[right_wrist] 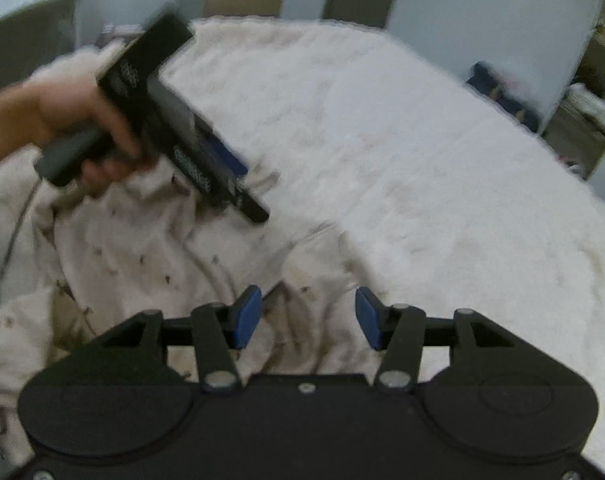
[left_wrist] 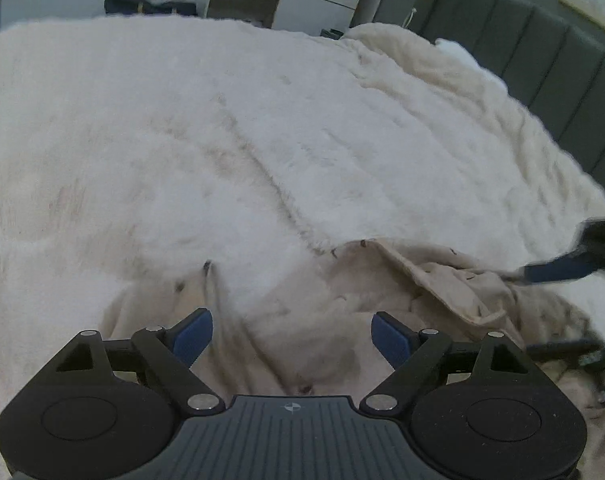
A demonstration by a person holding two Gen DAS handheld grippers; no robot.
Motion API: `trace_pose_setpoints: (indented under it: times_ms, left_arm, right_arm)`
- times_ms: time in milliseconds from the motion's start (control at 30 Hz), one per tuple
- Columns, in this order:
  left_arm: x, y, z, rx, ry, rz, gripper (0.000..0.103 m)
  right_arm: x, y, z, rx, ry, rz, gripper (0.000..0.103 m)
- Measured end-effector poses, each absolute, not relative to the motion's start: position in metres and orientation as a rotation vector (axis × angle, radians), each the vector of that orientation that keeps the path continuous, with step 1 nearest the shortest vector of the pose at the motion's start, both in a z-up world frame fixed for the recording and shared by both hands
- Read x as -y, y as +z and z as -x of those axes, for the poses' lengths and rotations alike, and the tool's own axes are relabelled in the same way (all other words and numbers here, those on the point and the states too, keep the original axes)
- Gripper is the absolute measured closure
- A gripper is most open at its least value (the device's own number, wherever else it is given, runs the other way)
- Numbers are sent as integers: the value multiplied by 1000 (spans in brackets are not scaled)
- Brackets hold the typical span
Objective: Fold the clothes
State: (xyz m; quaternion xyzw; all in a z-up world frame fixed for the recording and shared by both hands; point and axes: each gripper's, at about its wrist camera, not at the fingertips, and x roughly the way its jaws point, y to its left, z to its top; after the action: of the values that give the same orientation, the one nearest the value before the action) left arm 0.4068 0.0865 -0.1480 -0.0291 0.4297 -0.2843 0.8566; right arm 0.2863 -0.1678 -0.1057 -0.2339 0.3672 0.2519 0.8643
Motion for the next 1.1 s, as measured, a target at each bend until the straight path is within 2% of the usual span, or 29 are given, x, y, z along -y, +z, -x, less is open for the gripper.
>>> trace_pose_setpoints:
  times_ms: [33, 100, 133, 233, 367, 500, 667, 800, 933, 1000, 1100]
  left_arm:
    - [-91, -149, -408, -912, -607, 83, 21]
    - [-92, -153, -411, -927, -637, 103, 21]
    - [-92, -153, -412, -933, -649, 110, 21]
    - [-84, -147, -410, -921, -670, 93, 21]
    - [-85, -140, -405, -887, -688, 108, 21]
    - [-96, -136, -403, -856, -658, 132, 21]
    - [-122, -123, -403, -779, -567, 199, 20]
    - [-144, -120, -408, -739, -479, 293, 20]
    - [-152, -118, -410, -731, -426, 302, 20]
    - [-155, -119, -411, -732, -412, 307, 20]
    - [-157, -118, -411, -733, -398, 298, 20]
  right_arm:
    - [162, -115, -292, -789, 518, 508, 59]
    - [156, -130, -303, -821, 478, 533, 99]
    - [158, -132, -304, -817, 466, 536, 101]
    - [173, -111, -313, -769, 430, 444, 102]
    - [205, -53, -337, -668, 323, 330, 102]
    - [220, -6, -371, -614, 260, 317, 102]
    - [223, 19, -418, -597, 177, 333, 102]
    - [217, 14, -464, -589, 100, 345, 102]
    - [212, -20, -506, -683, 68, 322, 101]
    - [209, -52, -524, -773, 77, 323, 88]
    - [203, -70, -522, -794, 83, 359, 81]
